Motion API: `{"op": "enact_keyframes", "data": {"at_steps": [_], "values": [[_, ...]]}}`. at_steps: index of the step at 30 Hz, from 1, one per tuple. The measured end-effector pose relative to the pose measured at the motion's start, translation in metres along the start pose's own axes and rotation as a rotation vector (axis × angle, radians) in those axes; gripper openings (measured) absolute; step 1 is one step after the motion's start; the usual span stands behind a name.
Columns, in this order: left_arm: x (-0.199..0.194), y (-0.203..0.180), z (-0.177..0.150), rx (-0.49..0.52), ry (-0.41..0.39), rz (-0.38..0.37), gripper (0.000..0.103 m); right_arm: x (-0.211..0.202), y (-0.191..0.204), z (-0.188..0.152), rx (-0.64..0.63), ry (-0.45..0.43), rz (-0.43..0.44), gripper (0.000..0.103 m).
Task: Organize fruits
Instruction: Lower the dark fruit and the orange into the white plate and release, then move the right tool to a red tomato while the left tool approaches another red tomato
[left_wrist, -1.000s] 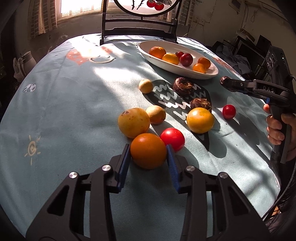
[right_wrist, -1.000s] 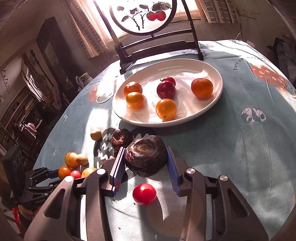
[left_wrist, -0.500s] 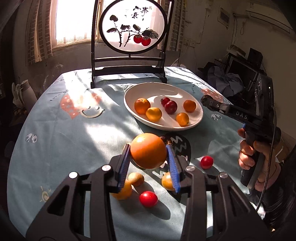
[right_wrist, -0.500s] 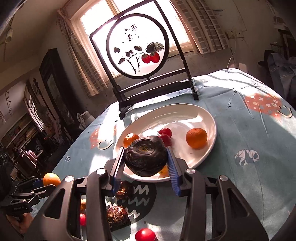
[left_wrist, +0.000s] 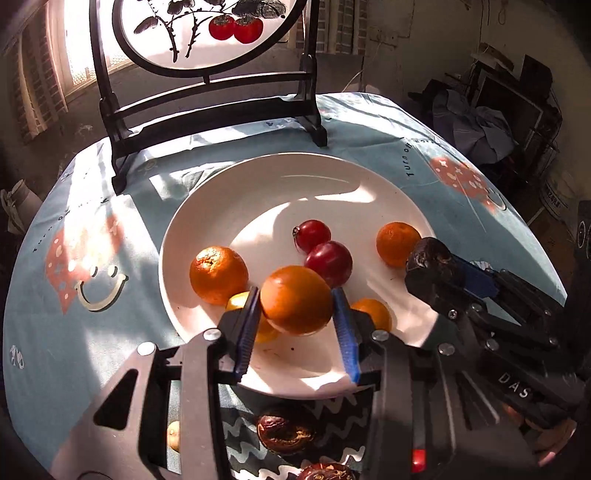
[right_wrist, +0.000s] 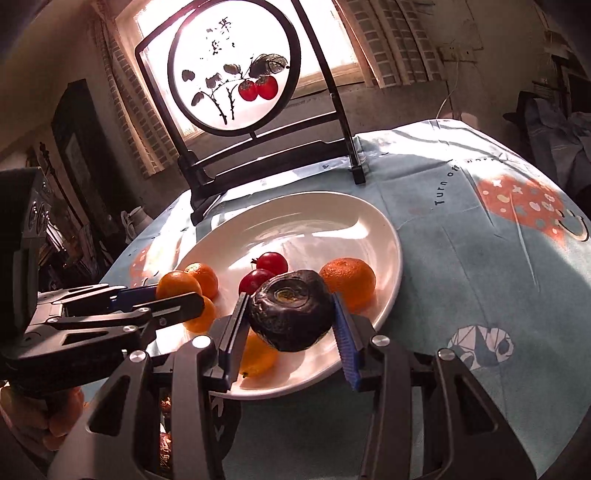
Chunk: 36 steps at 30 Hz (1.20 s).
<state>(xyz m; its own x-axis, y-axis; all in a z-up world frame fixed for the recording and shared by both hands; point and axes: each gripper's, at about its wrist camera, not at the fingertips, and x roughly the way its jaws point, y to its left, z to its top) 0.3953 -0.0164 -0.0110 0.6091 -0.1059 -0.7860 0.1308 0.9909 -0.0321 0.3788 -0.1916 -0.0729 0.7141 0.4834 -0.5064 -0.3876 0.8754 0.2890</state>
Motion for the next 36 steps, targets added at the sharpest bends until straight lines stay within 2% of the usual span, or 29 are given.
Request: {"op": "enact_keyframes", "data": {"at_steps": [4, 5, 6, 7, 8, 10, 12, 16, 19, 23, 24, 26, 31, 36], "values": [[0.005, -0.006, 0.005, 0.013, -0.009, 0.03, 0.042, 0.003, 0.0, 0.002, -0.014, 0.003, 0.002, 0.045], [0.002, -0.006, 0.005, 0.014, -0.021, 0.043, 0.057, 0.004, 0.0, 0.002, -0.011, 0.011, 0.004, 0.045], [-0.002, -0.004, 0.005, 0.01, -0.044, 0.077, 0.063, 0.004, -0.001, 0.002, -0.006, 0.015, 0.007, 0.046], [-0.009, -0.001, 0.005, 0.004, -0.068, 0.107, 0.076, 0.003, -0.001, 0.003, -0.004, 0.014, 0.01, 0.048], [-0.016, 0.002, 0.005, -0.008, -0.084, 0.126, 0.084, 0.0, 0.0, 0.004, -0.002, 0.01, 0.015, 0.051], [-0.035, 0.012, 0.001, -0.037, -0.102, 0.122, 0.091, -0.006, 0.003, 0.006, 0.0, 0.001, 0.031, 0.051], [-0.06, 0.025, -0.01, -0.065, -0.139, 0.113, 0.092, -0.014, 0.007, 0.007, -0.005, 0.001, 0.038, 0.051], [-0.103, 0.048, -0.047, -0.089, -0.171, 0.174, 0.098, -0.03, 0.02, 0.005, -0.018, 0.011, 0.049, 0.051], [-0.124, 0.063, -0.082, -0.091, -0.203, 0.174, 0.1, -0.037, 0.037, -0.006, -0.069, 0.077, 0.001, 0.051], [-0.132, 0.084, -0.12, -0.133, -0.27, 0.142, 0.1, -0.049, 0.058, -0.035, -0.164, 0.147, 0.062, 0.051], [-0.129, 0.09, -0.127, -0.156, -0.264, 0.128, 0.1, -0.051, 0.063, -0.044, -0.201, 0.168, 0.068, 0.051], [-0.125, 0.099, -0.13, -0.187, -0.213, 0.146, 0.1, -0.054, 0.073, -0.061, -0.276, 0.198, 0.045, 0.051], [-0.129, 0.108, -0.143, -0.232, -0.214, 0.157, 0.1, -0.052, 0.08, -0.088, -0.351, 0.248, -0.007, 0.051], [-0.124, 0.12, -0.151, -0.306, -0.174, 0.078, 0.1, -0.044, 0.08, -0.093, -0.357, 0.295, -0.013, 0.051]]}}
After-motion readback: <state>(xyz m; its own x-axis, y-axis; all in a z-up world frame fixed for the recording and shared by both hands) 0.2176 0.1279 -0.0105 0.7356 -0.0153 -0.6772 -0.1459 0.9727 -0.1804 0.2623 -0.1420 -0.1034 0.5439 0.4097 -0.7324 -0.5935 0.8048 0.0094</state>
